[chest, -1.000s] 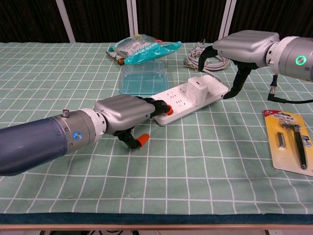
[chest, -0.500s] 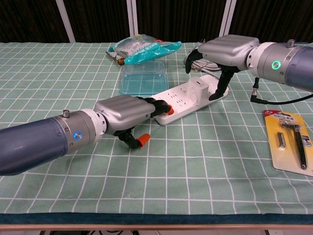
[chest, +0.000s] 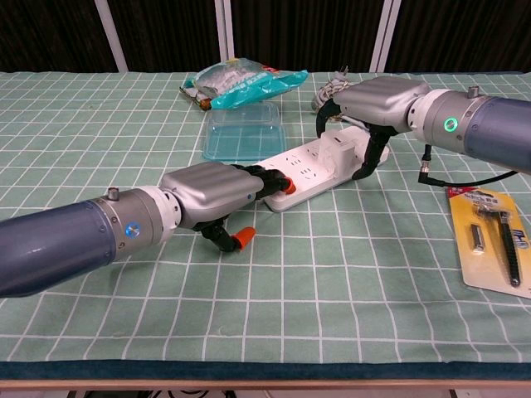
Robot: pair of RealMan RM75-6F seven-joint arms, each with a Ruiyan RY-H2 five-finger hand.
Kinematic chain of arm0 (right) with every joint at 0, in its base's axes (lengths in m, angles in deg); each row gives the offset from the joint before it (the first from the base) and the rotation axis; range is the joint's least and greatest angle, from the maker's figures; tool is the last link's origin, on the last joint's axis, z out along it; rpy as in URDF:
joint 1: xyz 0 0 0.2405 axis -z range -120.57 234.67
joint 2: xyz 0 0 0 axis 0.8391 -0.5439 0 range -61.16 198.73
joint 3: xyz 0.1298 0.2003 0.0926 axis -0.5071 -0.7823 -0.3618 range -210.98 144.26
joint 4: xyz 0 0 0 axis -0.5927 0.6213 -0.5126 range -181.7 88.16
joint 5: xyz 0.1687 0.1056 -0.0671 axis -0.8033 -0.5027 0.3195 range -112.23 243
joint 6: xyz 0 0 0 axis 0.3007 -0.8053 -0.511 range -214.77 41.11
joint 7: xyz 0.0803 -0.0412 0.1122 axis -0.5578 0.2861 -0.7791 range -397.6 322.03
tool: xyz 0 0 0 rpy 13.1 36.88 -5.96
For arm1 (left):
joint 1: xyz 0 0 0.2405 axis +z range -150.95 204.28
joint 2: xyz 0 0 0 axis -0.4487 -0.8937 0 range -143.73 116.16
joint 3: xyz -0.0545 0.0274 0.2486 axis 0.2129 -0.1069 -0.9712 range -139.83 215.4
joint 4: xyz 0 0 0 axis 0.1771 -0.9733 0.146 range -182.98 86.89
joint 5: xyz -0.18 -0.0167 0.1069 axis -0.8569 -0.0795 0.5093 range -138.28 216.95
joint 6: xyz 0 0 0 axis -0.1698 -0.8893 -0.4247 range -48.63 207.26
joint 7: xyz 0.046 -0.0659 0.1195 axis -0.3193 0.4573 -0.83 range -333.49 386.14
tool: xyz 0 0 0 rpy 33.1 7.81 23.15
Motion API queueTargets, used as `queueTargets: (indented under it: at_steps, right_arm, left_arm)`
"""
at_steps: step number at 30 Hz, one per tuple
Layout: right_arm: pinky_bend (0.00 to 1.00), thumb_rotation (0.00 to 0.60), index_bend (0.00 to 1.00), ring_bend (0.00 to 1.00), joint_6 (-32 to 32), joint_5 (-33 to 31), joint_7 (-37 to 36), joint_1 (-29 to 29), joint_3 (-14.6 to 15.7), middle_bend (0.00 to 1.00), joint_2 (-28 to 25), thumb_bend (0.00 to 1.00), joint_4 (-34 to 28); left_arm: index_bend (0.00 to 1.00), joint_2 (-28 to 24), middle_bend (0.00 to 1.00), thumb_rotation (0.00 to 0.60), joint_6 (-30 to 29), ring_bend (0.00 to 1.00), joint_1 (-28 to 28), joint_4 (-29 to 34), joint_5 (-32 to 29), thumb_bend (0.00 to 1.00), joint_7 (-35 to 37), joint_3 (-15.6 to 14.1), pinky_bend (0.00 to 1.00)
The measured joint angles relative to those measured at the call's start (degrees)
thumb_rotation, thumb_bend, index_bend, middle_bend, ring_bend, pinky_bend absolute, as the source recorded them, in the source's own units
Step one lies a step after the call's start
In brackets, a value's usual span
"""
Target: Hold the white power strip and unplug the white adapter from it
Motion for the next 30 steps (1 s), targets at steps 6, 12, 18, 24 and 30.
queueTargets:
  at_steps: [6, 12, 18, 24, 30]
  right_arm:
    - [0.22, 0.600, 0.35, 0.19, 0.3, 0.3, -1.3, -0.3, 0.4, 0.22, 1.4, 0.12, 2.1]
    - [0.22, 0.600, 0.35, 0.19, 0.2, 1.0, -2.8, -0.6, 0.5, 0.22, 2.4, 0.12, 3.2]
    - [0.22, 0.600, 0.35, 0.19, 0.3, 1.1, -3.3, -0.7, 0.6, 0.22, 3.1, 0.12, 4.3]
    - [0.22, 0.600, 0.36, 0.19, 0.3, 1.0, -3.6, -0.9, 0.6, 0.22, 3.7, 0.13, 5.3]
    - [0.23, 0.600, 0.41, 0.19, 0.6, 0.9, -3.6, -1.1, 0.6, 0.23, 4.4, 0.18, 6.4]
  left_arm:
    - [0.10, 0.2, 0.04, 0.600, 0.2, 0.00, 0.0, -0.7, 0.2, 0.52, 0.7, -0.3, 0.10]
    - [0.10, 0.2, 0.04, 0.600, 0.2, 0.00, 0.0, -0.9, 0.5, 0.52, 1.1, -0.5, 0.10]
    - [0.10, 0.1, 0.04, 0.600, 0.3, 0.00, 0.1, -1.0, 0.6, 0.52, 1.3, -0.7, 0.10]
    - [0.10, 0.1, 0.04, 0.600, 0.3, 0.00, 0.1, -1.1, 0.7, 0.52, 1.6, -0.8, 0.10]
    - [0.10, 0.1, 0.04, 0.600, 0.3, 0.00, 0.2, -1.1, 0.9, 0.52, 1.8, -0.9, 0.10]
